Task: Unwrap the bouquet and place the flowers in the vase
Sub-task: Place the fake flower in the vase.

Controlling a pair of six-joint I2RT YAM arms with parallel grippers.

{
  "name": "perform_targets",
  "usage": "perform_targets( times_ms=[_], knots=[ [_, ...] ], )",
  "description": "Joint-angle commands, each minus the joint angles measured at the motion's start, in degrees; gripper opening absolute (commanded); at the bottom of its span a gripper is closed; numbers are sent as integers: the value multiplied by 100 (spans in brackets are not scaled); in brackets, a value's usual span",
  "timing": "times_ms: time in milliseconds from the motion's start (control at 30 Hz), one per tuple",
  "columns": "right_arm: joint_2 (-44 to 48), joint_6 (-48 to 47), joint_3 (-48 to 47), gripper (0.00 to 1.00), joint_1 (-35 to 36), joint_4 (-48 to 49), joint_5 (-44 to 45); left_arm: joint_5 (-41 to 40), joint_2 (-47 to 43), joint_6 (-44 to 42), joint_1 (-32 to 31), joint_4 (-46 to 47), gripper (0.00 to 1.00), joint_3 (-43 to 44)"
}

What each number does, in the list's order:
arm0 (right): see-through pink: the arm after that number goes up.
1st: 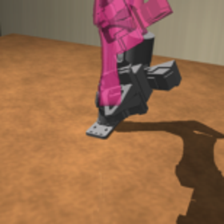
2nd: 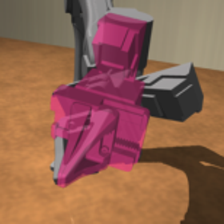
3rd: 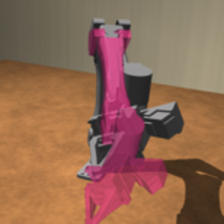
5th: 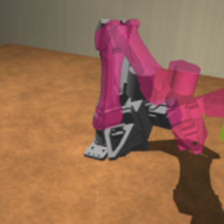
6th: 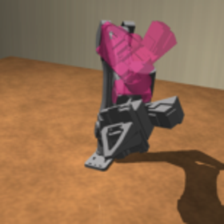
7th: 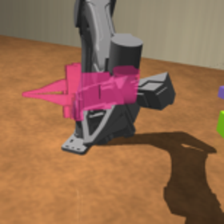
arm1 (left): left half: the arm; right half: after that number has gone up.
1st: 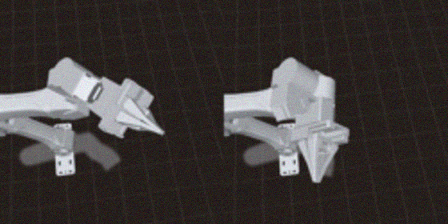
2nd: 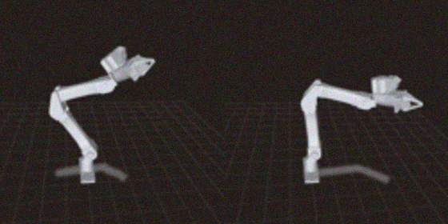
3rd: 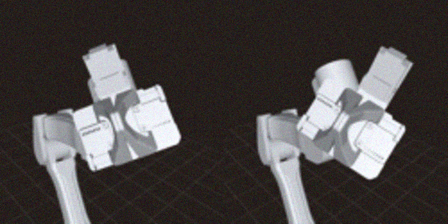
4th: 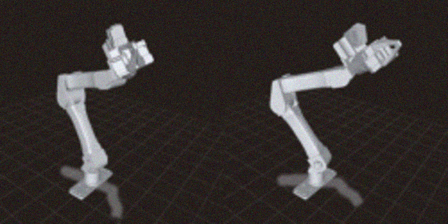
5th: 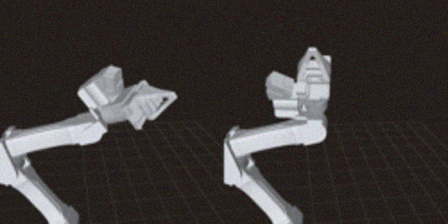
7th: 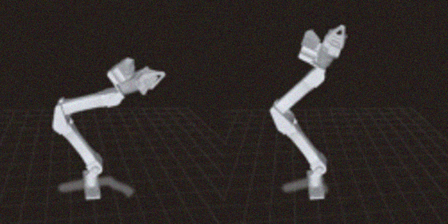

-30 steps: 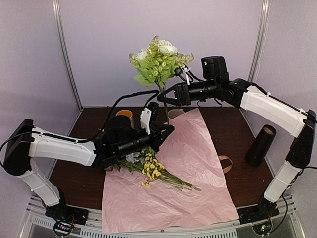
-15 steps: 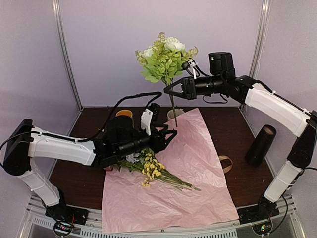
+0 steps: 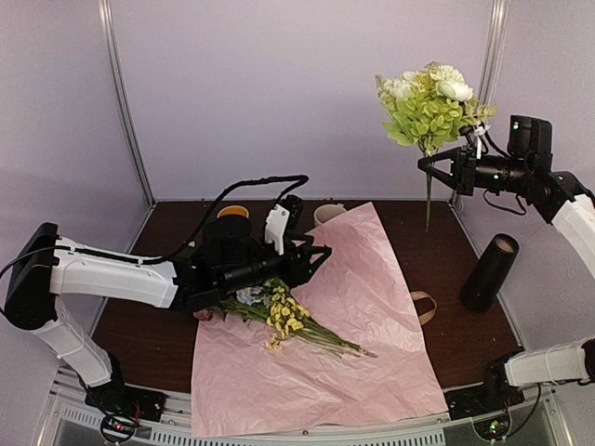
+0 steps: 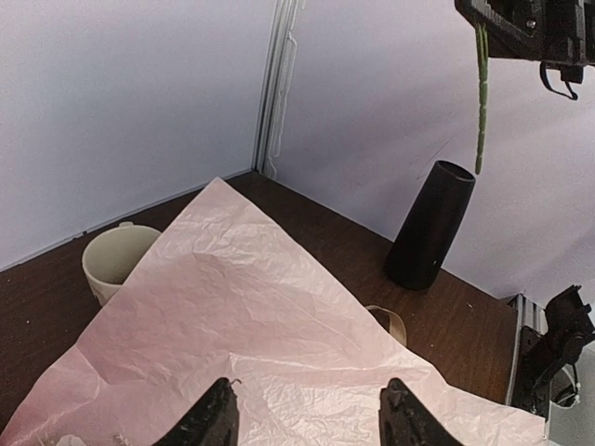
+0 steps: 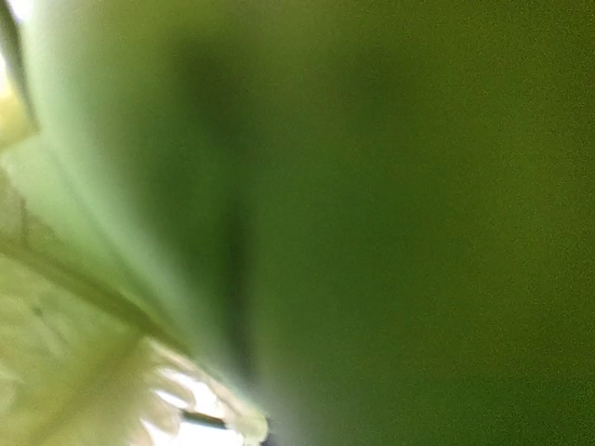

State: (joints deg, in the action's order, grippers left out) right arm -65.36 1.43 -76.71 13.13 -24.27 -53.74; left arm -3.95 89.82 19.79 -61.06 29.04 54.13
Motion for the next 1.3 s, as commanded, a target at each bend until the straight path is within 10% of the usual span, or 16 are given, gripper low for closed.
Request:
perform_targets(
  times_ms=[0, 533, 1267],
  knots=[
    [566, -634, 324, 0, -691, -828, -152, 1, -27, -70, 49, 141, 54, 174],
    [2369, -1055, 1136, 0, -3746, -1900, 1177, 324, 89, 6, 59, 173, 54, 188],
    [1456, 126, 1854, 0, -4714, 638, 1269, 336, -110, 122, 59, 477, 54, -269]
  ],
)
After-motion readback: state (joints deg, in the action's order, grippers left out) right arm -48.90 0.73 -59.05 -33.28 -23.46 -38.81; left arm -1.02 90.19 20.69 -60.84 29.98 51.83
